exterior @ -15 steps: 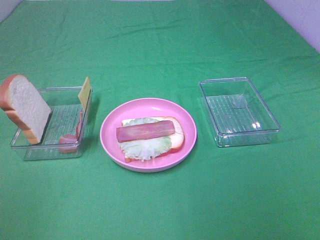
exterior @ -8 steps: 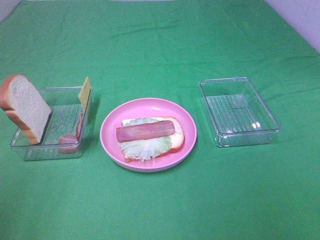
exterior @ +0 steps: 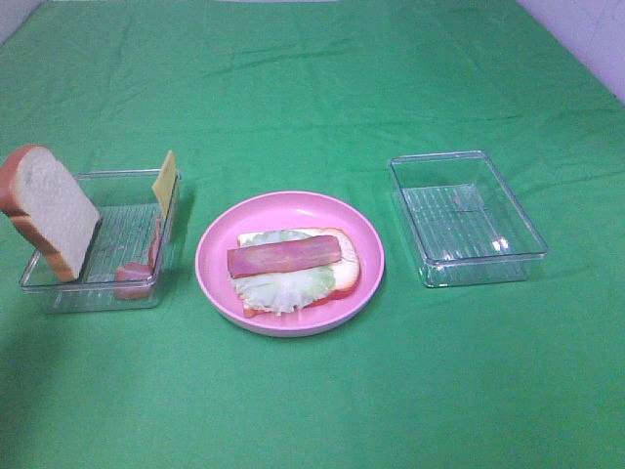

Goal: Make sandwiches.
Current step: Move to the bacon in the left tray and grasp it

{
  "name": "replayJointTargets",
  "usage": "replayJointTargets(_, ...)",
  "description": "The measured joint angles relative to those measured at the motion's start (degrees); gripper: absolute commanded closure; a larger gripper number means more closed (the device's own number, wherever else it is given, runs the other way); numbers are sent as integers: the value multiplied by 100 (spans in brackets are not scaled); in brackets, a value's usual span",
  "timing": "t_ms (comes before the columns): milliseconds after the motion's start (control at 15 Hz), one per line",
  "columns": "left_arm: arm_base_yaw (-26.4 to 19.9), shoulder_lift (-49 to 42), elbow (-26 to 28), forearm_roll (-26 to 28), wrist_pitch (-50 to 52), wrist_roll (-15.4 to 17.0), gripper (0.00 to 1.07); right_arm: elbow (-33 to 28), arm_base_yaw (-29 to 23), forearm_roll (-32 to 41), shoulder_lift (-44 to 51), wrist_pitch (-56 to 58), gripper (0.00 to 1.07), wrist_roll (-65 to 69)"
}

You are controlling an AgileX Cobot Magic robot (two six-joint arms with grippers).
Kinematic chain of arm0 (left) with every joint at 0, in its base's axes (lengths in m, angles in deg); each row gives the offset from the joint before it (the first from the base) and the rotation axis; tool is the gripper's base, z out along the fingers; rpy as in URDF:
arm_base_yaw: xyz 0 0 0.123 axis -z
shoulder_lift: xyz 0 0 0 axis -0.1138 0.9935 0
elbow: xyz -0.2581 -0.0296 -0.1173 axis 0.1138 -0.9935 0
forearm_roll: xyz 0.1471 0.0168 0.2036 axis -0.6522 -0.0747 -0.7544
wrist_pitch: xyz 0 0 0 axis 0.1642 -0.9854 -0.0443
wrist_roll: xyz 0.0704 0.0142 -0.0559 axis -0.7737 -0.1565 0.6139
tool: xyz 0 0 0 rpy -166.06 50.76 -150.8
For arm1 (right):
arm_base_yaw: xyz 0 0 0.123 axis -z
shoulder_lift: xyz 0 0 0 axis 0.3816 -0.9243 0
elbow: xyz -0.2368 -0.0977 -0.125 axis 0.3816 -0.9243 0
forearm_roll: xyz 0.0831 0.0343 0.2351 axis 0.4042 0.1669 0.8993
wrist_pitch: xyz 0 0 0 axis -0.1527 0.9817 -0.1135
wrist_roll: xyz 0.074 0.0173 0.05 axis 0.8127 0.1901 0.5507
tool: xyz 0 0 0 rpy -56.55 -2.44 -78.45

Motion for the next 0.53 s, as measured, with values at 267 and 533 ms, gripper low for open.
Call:
replayJointTargets(267,1272,1616,968,46,57,762,32,0,0,0,0,0,38,0)
replayJointTargets(533,2011,2527,1604,-579,-23,1822,32,0,0,0,0,0,38,0)
